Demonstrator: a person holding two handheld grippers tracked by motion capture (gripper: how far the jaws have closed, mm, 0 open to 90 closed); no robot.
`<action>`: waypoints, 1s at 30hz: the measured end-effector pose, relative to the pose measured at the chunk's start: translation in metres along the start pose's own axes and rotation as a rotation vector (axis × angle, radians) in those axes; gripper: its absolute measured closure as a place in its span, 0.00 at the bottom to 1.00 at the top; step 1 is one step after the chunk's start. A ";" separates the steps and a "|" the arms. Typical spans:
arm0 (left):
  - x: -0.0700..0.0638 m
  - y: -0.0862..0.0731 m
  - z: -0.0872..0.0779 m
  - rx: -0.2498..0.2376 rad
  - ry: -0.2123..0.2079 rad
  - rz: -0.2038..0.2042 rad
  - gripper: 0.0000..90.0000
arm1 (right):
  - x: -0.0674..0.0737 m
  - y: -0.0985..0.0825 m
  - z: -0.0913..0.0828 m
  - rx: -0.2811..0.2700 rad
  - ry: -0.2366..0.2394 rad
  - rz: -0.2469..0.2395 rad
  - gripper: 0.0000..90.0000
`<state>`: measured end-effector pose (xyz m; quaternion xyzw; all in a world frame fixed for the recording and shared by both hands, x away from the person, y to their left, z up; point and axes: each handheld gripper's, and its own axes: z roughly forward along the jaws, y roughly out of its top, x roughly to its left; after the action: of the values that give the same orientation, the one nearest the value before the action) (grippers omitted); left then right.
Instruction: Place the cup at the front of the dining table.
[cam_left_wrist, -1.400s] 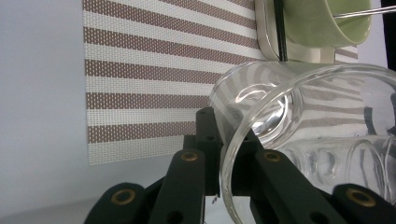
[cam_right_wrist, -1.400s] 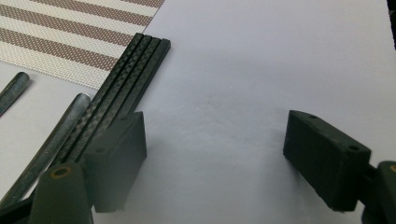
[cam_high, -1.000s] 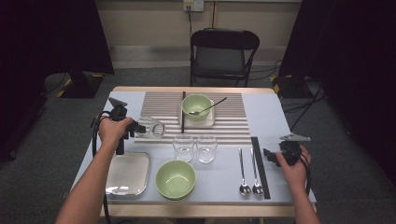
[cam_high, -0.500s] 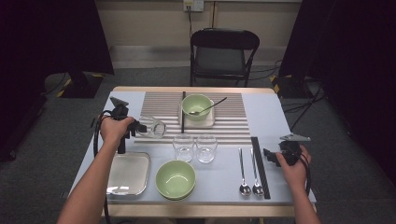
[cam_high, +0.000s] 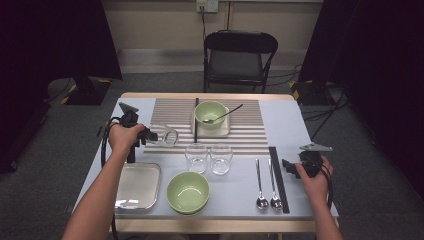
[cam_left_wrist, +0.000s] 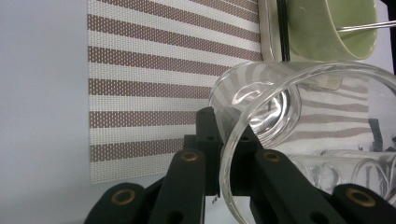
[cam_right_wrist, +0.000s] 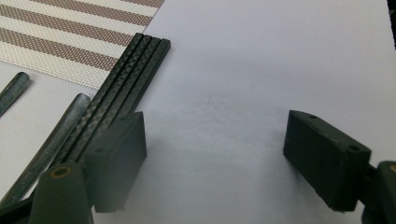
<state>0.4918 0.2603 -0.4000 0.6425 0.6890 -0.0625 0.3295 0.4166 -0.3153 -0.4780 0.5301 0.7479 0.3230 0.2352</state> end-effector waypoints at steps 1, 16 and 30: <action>0.001 0.000 0.000 0.001 0.001 0.008 0.96 | 0.000 0.000 0.000 0.000 0.000 0.000 0.22; 0.001 0.003 0.001 -0.025 0.007 0.004 0.96 | 0.000 0.000 0.000 0.001 0.000 0.001 0.22; 0.005 0.006 0.005 -0.031 0.021 -0.007 0.96 | 0.000 0.000 0.000 0.001 0.001 0.002 0.22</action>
<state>0.4990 0.2630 -0.4045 0.6355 0.6956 -0.0460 0.3320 0.4166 -0.3152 -0.4779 0.5308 0.7477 0.3228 0.2343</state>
